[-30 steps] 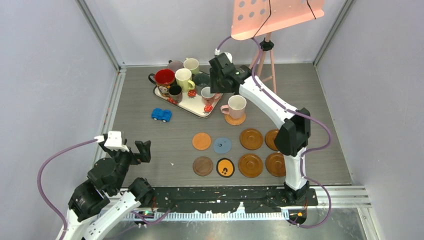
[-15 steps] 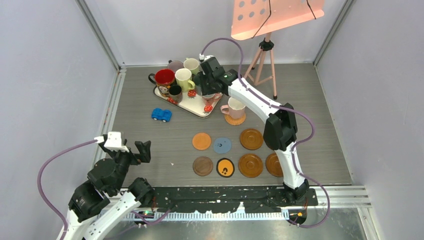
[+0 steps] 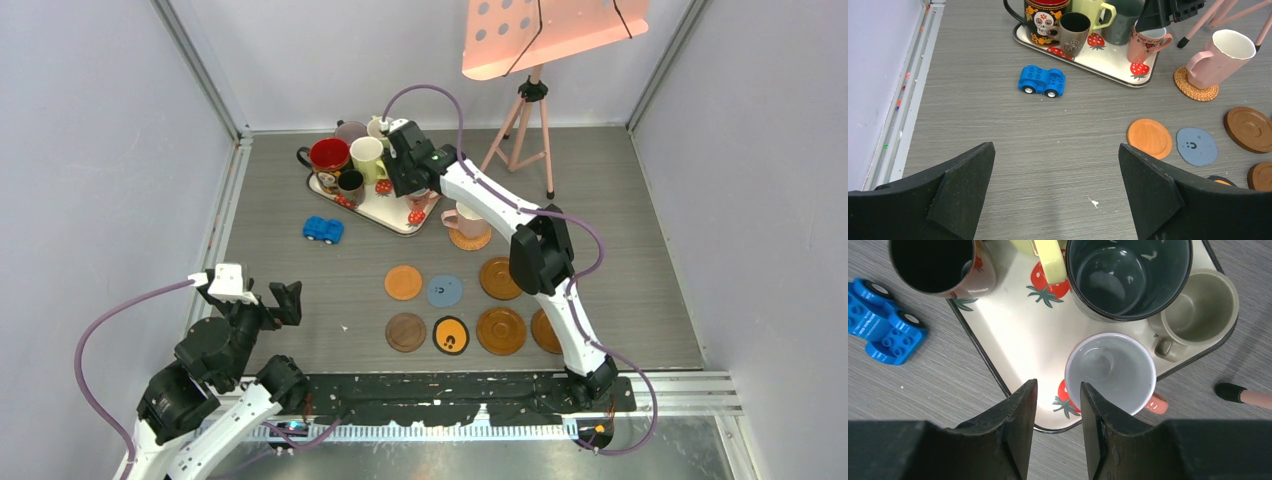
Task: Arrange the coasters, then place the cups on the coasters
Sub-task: Pick up the cup from the tray, then place the cup on the coaster.
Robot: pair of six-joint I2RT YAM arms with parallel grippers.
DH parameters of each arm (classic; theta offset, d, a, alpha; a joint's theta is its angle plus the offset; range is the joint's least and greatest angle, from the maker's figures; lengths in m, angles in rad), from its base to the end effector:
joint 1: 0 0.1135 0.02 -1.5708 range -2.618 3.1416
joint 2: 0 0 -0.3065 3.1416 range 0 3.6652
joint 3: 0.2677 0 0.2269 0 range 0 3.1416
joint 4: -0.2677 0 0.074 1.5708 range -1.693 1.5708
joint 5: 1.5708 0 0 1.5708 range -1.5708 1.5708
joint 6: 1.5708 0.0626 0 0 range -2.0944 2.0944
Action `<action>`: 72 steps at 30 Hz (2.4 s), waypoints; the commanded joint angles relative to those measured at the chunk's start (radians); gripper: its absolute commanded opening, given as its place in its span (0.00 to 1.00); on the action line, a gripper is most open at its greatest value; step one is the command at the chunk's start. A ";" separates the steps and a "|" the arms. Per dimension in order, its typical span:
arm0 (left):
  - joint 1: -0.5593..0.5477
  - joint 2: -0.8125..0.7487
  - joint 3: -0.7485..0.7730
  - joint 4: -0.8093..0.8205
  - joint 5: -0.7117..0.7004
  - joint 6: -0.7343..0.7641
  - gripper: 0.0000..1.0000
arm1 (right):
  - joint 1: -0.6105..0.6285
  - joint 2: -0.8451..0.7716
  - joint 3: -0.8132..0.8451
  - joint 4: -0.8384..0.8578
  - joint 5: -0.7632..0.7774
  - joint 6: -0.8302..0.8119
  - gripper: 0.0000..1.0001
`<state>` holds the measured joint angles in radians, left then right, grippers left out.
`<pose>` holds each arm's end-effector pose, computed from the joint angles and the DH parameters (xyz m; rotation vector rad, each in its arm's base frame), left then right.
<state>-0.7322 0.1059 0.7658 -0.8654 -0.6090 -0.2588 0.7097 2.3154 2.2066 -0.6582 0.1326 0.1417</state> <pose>0.0046 0.0440 0.3019 -0.0235 1.7424 -0.1859 0.4224 0.3519 0.2804 -0.5933 2.2688 0.2697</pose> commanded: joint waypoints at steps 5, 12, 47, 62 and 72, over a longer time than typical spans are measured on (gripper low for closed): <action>-0.003 -0.010 -0.006 0.049 -0.003 0.006 0.98 | 0.004 0.043 0.055 0.003 0.001 -0.041 0.43; -0.003 -0.007 -0.008 0.049 -0.005 0.007 0.98 | 0.004 0.054 0.055 0.007 0.003 -0.064 0.37; -0.003 -0.005 -0.014 0.064 0.033 0.015 0.99 | 0.144 -0.267 -0.069 -0.054 0.062 -0.065 0.05; -0.003 -0.022 -0.016 0.068 0.032 0.016 0.99 | 0.228 -0.527 -0.502 -0.157 0.084 0.124 0.05; -0.003 -0.028 -0.018 0.068 0.034 0.015 0.99 | 0.317 -0.633 -0.687 -0.166 0.078 0.208 0.05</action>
<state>-0.7322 0.0910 0.7490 -0.8425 -0.5812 -0.2535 1.0073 1.7756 1.5524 -0.8619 0.2073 0.2913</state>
